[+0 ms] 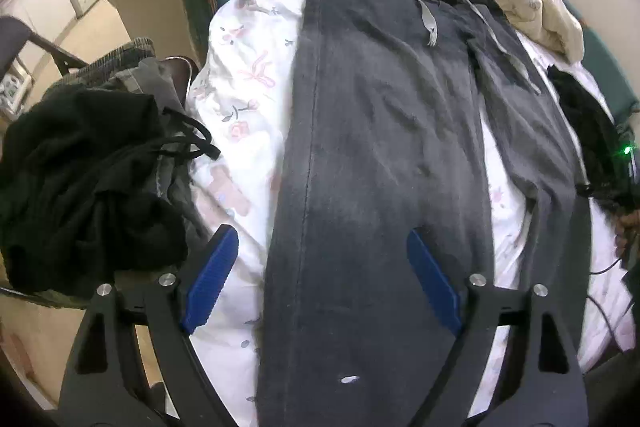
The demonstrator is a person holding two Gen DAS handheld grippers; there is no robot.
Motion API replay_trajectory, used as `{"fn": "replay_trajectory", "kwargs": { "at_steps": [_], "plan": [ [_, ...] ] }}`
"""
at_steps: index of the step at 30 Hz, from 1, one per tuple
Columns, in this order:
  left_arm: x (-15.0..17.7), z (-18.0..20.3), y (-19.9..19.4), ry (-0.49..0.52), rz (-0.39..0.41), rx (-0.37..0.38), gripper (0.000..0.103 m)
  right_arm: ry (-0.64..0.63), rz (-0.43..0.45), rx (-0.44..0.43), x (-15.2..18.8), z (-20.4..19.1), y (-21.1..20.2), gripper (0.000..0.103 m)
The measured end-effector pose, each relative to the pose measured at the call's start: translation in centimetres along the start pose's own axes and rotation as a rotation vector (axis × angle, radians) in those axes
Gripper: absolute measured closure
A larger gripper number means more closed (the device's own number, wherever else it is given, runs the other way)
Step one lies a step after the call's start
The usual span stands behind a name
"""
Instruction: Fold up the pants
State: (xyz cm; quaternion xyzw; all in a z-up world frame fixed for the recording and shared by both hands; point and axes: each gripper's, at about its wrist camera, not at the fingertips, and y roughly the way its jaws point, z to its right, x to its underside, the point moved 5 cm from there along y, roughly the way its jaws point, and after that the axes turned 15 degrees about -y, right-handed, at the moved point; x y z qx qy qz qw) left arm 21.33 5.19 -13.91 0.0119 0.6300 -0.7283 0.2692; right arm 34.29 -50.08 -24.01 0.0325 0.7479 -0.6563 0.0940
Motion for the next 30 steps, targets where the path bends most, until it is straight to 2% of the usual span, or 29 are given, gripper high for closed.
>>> {"fn": "replay_trajectory", "kwargs": {
  "at_steps": [1, 2, 3, 5, 6, 7, 9, 10, 12, 13, 17, 20, 22, 23, 24, 25, 27, 28, 29, 30],
  "plan": [
    [0.0, 0.0, 0.0, 0.002, 0.003, -0.003, 0.019, -0.01, -0.027, -0.006, 0.0, -0.4, 0.1, 0.064],
    [0.0, -0.1, -0.1, -0.005, 0.006, 0.004, 0.019, -0.025, -0.044, -0.019, 0.1, -1.2, -0.1, 0.043],
    [0.1, -0.3, -0.3, -0.015, 0.007, 0.005, 0.019, -0.063, -0.032, 0.011, 0.2, -2.0, -1.0, 0.034],
    [0.1, -0.4, -0.4, -0.037, 0.009, 0.011, 0.019, -0.111, -0.013, 0.109, 0.8, -3.2, -3.0, 0.035],
    [0.2, -0.2, -0.4, -0.041, 0.009, 0.022, 0.019, -0.115, -0.006, 0.1, 1.1, -3.7, -3.7, 0.034],
    [0.5, 0.4, -0.3, -0.048, -0.006, 0.042, 0.019, -0.115, 0.01, 0.053, 1.8, -4.6, -4.5, 0.034],
    [1.6, 2.1, 0.0, -0.038, -0.067, 0.112, 0.019, -0.098, 0.055, -0.003, 3.8, -5.9, -6.6, 0.034],
    [3.1, 3.9, 0.2, -0.012, -0.124, 0.172, 0.019, -0.082, 0.061, -0.011, 4.8, -6.6, -6.9, 0.035],
    [6.0, 6.5, 0.4, 0.042, -0.183, 0.226, 0.019, -0.015, 0.062, -0.061, 7.6, -6.9, -8.0, 0.034],
    [7.2, 7.5, 0.5, 0.063, -0.201, 0.237, 0.019, 0.016, 0.055, -0.08, 8.1, -7.7, -7.4, 0.034],
    [14.4, 12.6, 2.0, 0.16, -0.345, 0.293, 0.021, 0.112, -0.019, -0.102, 14.8, -7.9, -7.2, 0.034],
    [19.5, 15.3, 3.8, 0.139, -0.489, 0.299, 0.043, 0.214, -0.076, -0.118, 20.0, -7.1, -6.5, 0.035],
    [22.5, 16.9, 4.4, 0.171, -0.518, 0.275, 0.056, 0.284, -0.12, -0.145, 22.7, -7.0, -5.5, 0.035],
    [23.7, 17.4, 4.6, 0.205, -0.502, 0.229, 0.06, 0.311, -0.13, -0.159, 23.9, -7.2, -5.1, 0.036],
    [24.9, 17.8, 5.0, 0.23, -0.491, 0.186, 0.068, 0.329, -0.136, -0.167, 25.2, -7.6, -4.8, 0.042],
    [25.8, 17.9, 5.4, 0.226, -0.503, 0.165, 0.082, 0.339, -0.134, -0.163, 26.1, -7.9, -4.8, 0.048],
    [26.4, 17.5, 5.3, 0.184, -0.507, 0.158, 0.095, 0.33, -0.141, -0.156, 27.5, -9.1, -4.4, 0.081],
    [26.4, 17.5, 5.0, 0.18, -0.51, 0.164, 0.099, 0.301, -0.123, -0.148, 27.8, -9.6, -4.9, 0.085],
    [26.5, 17.5, 4.3, 0.188, -0.512, 0.178, 0.1, 0.263, -0.1, -0.139, 27.4, -10.2, -5.4, 0.099],
    [26.6, 17.6, 3.6, 0.199, -0.506, 0.192, 0.101, 0.224, -0.068, -0.137, 26.7, -10.7, -6.7, 0.098]
  ]
}}
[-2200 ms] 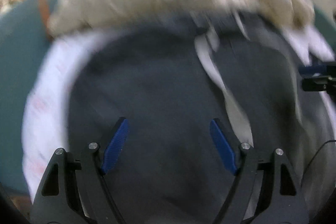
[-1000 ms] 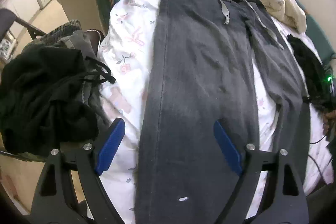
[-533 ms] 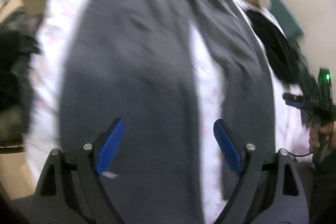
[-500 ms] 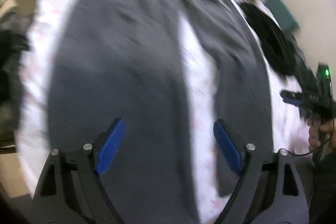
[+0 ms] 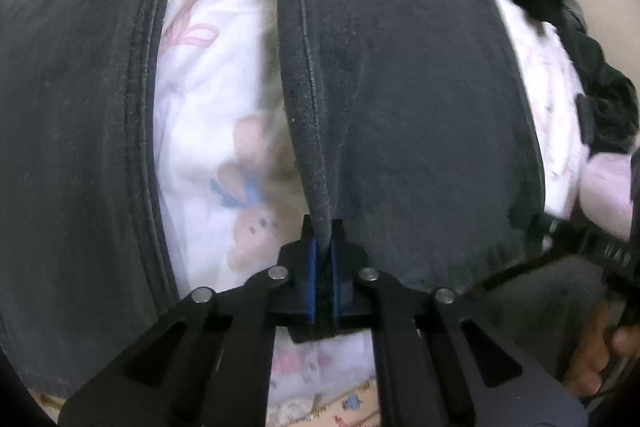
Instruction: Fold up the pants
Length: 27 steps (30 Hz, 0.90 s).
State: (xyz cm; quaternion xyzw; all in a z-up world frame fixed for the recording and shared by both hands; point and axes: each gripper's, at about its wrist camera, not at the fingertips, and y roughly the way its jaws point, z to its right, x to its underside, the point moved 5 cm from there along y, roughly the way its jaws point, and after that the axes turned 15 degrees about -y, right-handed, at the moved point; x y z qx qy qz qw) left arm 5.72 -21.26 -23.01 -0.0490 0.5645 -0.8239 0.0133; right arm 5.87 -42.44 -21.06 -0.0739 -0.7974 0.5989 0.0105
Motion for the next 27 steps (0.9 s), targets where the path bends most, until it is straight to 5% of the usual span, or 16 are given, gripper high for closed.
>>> {"fn": "replay_trajectory", "kwargs": {
  "at_steps": [5, 8, 11, 14, 15, 17, 18, 20, 22, 24, 27],
  "plan": [
    [2.6, 2.6, -4.3, 0.096, 0.015, 0.098, 0.101, -0.123, 0.063, 0.129, -0.5, -1.0, -5.3, 0.099],
    [3.7, 2.9, -3.2, 0.116, -0.032, 0.078, 0.101, -0.137, 0.012, 0.226, 0.6, 0.4, -5.8, 0.099],
    [4.8, 2.4, -0.1, 0.139, -0.074, 0.018, 0.101, -0.1, -0.068, 0.217, 1.5, 1.8, -3.9, 0.098],
    [4.5, 1.7, 1.3, 0.127, -0.073, -0.009, 0.095, -0.061, -0.155, 0.266, 1.3, 3.1, -2.1, 0.082],
    [4.5, 1.6, 1.0, 0.12, -0.073, -0.01, 0.088, -0.03, -0.173, 0.315, 1.2, 4.0, -2.0, 0.078],
    [4.4, 1.5, -0.5, 0.142, -0.045, -0.059, 0.053, 0.0, -0.158, 0.358, 0.9, 4.6, -2.9, 0.074],
    [4.2, 1.6, -1.8, 0.165, -0.001, -0.065, 0.04, -0.013, -0.118, 0.378, 0.4, 4.4, -3.9, 0.063],
    [3.7, 2.1, -4.5, 0.208, 0.125, -0.046, 0.04, -0.077, -0.033, 0.422, -0.7, 3.2, -5.8, 0.059],
    [2.8, 2.5, -6.6, 0.221, 0.223, -0.008, 0.04, -0.138, 0.072, 0.406, -2.1, 1.5, -7.3, 0.059],
    [2.0, 3.9, -7.6, 0.247, 0.279, 0.107, 0.04, -0.161, 0.166, 0.283, -3.9, -0.5, -7.4, 0.061],
    [1.5, 5.1, -4.7, 0.301, 0.212, 0.158, 0.045, -0.139, 0.118, 0.097, -4.9, -1.8, -3.7, 0.083]
  ]
}}
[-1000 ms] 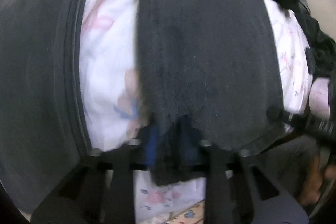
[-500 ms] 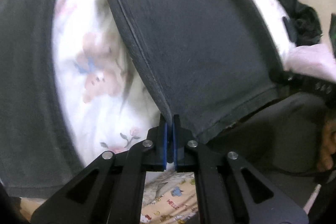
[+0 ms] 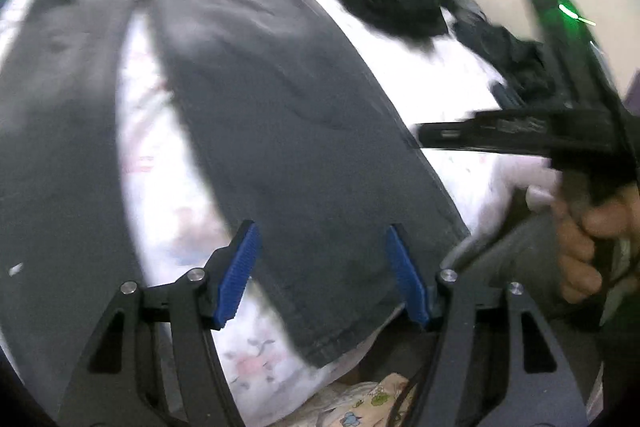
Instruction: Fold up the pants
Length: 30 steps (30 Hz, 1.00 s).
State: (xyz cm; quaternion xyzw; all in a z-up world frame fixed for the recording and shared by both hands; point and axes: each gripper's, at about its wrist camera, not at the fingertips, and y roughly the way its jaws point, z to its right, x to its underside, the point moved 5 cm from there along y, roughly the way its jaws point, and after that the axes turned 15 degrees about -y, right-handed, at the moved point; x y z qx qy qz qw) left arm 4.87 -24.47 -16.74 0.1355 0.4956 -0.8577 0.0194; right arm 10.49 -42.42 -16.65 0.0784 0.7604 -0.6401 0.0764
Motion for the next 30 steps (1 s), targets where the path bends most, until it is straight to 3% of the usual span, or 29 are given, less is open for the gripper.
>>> {"fn": "replay_trajectory", "kwargs": {
  "at_steps": [1, 2, 5, 9, 12, 15, 16, 17, 18, 21, 24, 28, 30],
  "plan": [
    [0.3, -0.6, 0.8, -0.002, -0.019, -0.026, 0.054, 0.014, -0.025, -0.02, -0.1, -0.1, 1.3, 0.082],
    [0.6, -1.3, 2.0, -0.019, -0.055, -0.052, 0.057, 0.042, -0.071, -0.051, 0.4, -0.2, 3.2, 0.081],
    [2.1, -3.3, 5.9, -0.105, -0.224, -0.1, 0.057, 0.086, -0.191, -0.035, 2.8, -0.3, 6.2, 0.083],
    [3.2, -3.0, 5.1, -0.068, -0.229, -0.125, 0.055, 0.111, -0.272, 0.048, 6.3, -0.3, 6.2, 0.082],
    [3.2, -3.2, 3.2, -0.082, -0.256, -0.162, 0.056, 0.02, -0.298, 0.115, 7.4, -2.2, 4.5, 0.076],
    [1.9, -4.3, -0.7, -0.103, -0.186, -0.163, 0.053, 0.023, -0.205, 0.01, 7.8, -3.9, 2.2, 0.073],
    [1.4, -5.4, -2.6, -0.121, -0.15, -0.168, 0.042, 0.025, -0.15, -0.025, 7.5, -4.3, 1.3, 0.068],
    [0.4, -6.2, -3.9, -0.143, -0.116, -0.18, 0.036, 0.02, -0.113, -0.038, 7.3, -4.6, 0.7, 0.05],
    [-0.4, -7.5, -5.8, -0.17, -0.069, -0.196, 0.026, 0.008, -0.05, -0.042, 6.8, -5.1, -0.4, 0.041],
    [-1.7, -12.2, -11.2, -0.229, 0.054, -0.25, 0.021, -0.023, 0.055, -0.094, 5.4, -6.7, -1.9, 0.041],
    [-1.2, -18.1, -16.0, -0.313, 0.131, -0.325, 0.02, -0.032, 0.108, -0.223, 4.2, -9.4, -1.6, 0.041],
    [1.4, -26.1, -20.2, -0.51, 0.194, -0.372, 0.02, -0.067, 0.102, -0.348, 3.3, -12.5, -0.8, 0.041],
    [3.0, -27.4, -19.9, -0.584, 0.187, -0.344, 0.02, -0.083, 0.065, -0.387, 3.7, -14.6, 0.1, 0.041]
  ]
}}
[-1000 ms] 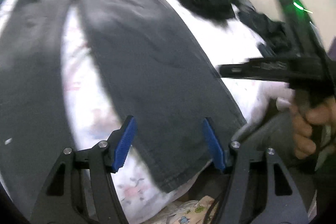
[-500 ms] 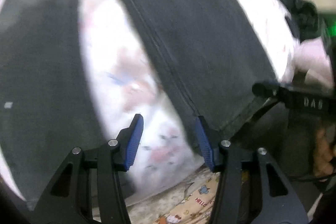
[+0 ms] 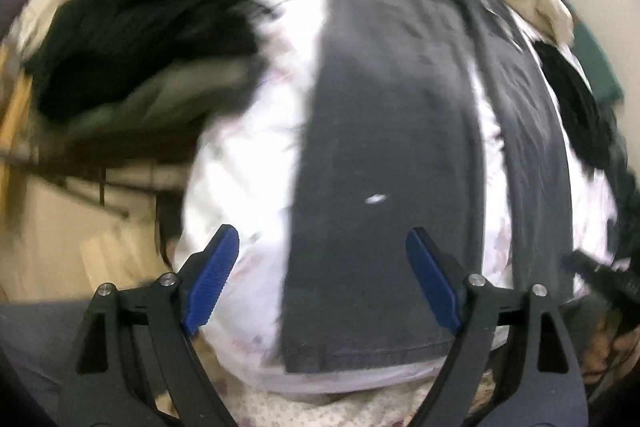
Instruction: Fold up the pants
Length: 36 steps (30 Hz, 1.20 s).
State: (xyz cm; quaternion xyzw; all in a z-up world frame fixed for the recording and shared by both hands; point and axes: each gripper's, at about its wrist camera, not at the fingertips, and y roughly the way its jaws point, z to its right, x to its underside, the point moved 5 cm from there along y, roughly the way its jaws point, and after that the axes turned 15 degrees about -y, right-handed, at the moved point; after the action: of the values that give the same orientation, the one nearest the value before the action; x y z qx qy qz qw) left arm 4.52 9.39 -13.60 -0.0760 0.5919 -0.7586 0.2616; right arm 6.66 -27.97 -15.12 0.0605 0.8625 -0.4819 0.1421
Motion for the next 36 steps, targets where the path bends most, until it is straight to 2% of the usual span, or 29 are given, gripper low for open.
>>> {"fn": "replay_trajectory", "kwargs": {
  "at_steps": [2, 4, 6, 8, 9, 10, 11, 13, 15, 18, 20, 21, 22, 23, 26, 31, 34, 36],
  "plan": [
    [0.9, -1.8, 0.4, -0.031, -0.033, 0.013, 0.02, 0.007, -0.041, -0.035, 0.6, -1.1, 1.3, 0.041],
    [2.0, -2.9, 1.4, -0.011, -0.072, -0.02, 0.02, 0.037, -0.087, -0.08, 1.6, -1.8, 3.0, 0.041],
    [3.2, -3.5, 2.9, 0.005, -0.147, -0.043, 0.023, 0.062, -0.139, -0.095, 2.8, -2.3, 4.7, 0.041],
    [4.0, -3.4, 3.9, -0.002, -0.21, -0.033, 0.029, 0.067, -0.187, -0.089, 3.7, -2.7, 6.2, 0.041],
    [4.3, -3.2, 4.0, 0.009, -0.222, -0.023, 0.034, 0.057, -0.215, -0.091, 4.3, -3.3, 7.1, 0.041],
    [4.5, -2.8, 4.1, 0.025, -0.222, -0.034, 0.035, 0.049, -0.228, -0.089, 4.5, -3.6, 7.5, 0.041],
    [4.8, -2.6, 4.3, 0.041, -0.224, -0.051, 0.039, 0.039, -0.248, -0.08, 5.1, -4.1, 8.1, 0.041],
    [5.7, -2.3, 4.8, 0.059, -0.273, -0.056, 0.062, 0.03, -0.272, -0.079, 5.9, -4.8, 8.8, 0.041],
    [6.6, -2.0, 5.2, 0.075, -0.312, -0.066, 0.065, 0.014, -0.307, -0.022, 7.1, -4.8, 9.3, 0.041],
    [7.7, -1.4, 5.2, 0.124, -0.315, -0.094, 0.065, 0.003, -0.341, 0.039, 8.4, -4.8, 9.7, 0.043],
    [8.3, -1.2, 5.1, 0.121, -0.335, -0.093, 0.066, 0.003, -0.342, 0.039, 8.5, -5.1, 9.7, 0.045],
    [8.5, -1.1, 4.9, 0.121, -0.334, -0.092, 0.074, 0.007, -0.343, 0.034, 8.7, -5.2, 9.6, 0.055],
    [8.5, -1.2, 4.7, 0.121, -0.33, -0.096, 0.09, 0.012, -0.344, 0.021, 8.9, -5.2, 9.6, 0.064],
    [8.5, -1.3, 4.6, 0.119, -0.326, -0.105, 0.094, 0.018, -0.348, -0.005, 9.0, -5.2, 9.8, 0.078],
    [7.9, -1.4, 3.3, 0.065, -0.303, -0.053, 0.097, 0.025, -0.32, -0.036, 8.6, -5.4, 9.3, 0.08],
    [6.4, -0.7, -0.3, 0.005, -0.245, 0.038, 0.097, 0.046, -0.201, -0.097, 6.7, -5.7, 6.1, 0.081],
    [4.6, -0.2, -2.8, -0.027, -0.221, 0.095, 0.098, 0.053, -0.136, -0.13, 4.9, -5.8, 3.8, 0.081],
    [2.5, 1.0, -4.3, -0.024, -0.189, 0.126, 0.099, 0.038, -0.082, -0.149, 2.6, -6.3, 2.0, 0.081]
  ]
}}
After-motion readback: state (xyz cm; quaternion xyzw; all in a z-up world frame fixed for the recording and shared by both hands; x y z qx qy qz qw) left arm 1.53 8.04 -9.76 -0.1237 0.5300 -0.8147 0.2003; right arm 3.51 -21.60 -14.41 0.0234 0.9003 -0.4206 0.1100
